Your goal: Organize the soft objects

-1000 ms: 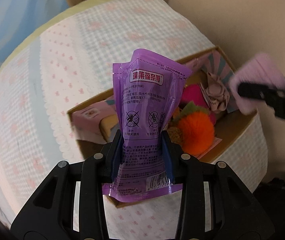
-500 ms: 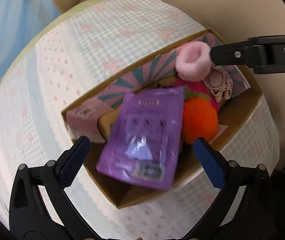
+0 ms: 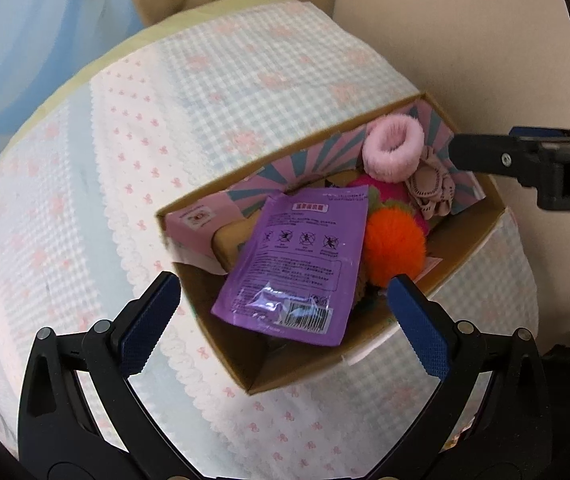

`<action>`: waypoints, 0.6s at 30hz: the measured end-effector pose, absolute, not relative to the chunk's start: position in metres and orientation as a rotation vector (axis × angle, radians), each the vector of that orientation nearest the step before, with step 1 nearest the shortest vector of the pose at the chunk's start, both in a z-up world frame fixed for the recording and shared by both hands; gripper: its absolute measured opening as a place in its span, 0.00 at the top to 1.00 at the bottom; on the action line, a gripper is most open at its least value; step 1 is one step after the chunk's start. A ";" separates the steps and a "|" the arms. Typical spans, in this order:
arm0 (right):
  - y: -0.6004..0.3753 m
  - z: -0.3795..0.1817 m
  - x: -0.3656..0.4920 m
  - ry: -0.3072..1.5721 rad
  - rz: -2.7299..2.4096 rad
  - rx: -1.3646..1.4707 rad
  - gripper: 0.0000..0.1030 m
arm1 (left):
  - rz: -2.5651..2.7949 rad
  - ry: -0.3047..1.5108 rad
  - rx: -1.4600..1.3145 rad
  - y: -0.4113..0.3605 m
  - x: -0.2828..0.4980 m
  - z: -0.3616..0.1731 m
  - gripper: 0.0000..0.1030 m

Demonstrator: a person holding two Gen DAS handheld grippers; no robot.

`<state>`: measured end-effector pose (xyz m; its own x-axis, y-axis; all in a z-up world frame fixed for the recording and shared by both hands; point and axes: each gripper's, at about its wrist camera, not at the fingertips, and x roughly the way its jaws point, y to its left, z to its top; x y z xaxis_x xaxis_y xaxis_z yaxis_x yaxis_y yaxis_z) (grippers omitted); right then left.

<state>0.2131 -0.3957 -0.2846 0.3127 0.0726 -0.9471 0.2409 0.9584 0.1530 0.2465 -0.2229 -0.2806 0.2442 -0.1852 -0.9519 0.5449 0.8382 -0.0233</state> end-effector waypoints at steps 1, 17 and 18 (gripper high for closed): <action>-0.392 -0.278 0.211 1.244 -0.112 0.285 0.00 | -0.507 1.219 0.334 -0.218 0.245 -0.272 0.00; -0.292 -0.115 0.154 1.039 -0.031 0.171 0.00 | -0.283 0.936 0.061 -0.080 0.189 -0.085 0.00; -0.280 -0.100 0.147 1.016 -0.026 0.150 0.00 | -0.273 0.918 0.055 -0.072 0.184 -0.077 0.00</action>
<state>0.1470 -0.2805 -0.1000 0.5271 0.0478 -0.8484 0.0915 0.9894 0.1126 0.1844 -0.0724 -0.0773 0.5756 -0.2102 -0.7903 0.2566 0.9640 -0.0696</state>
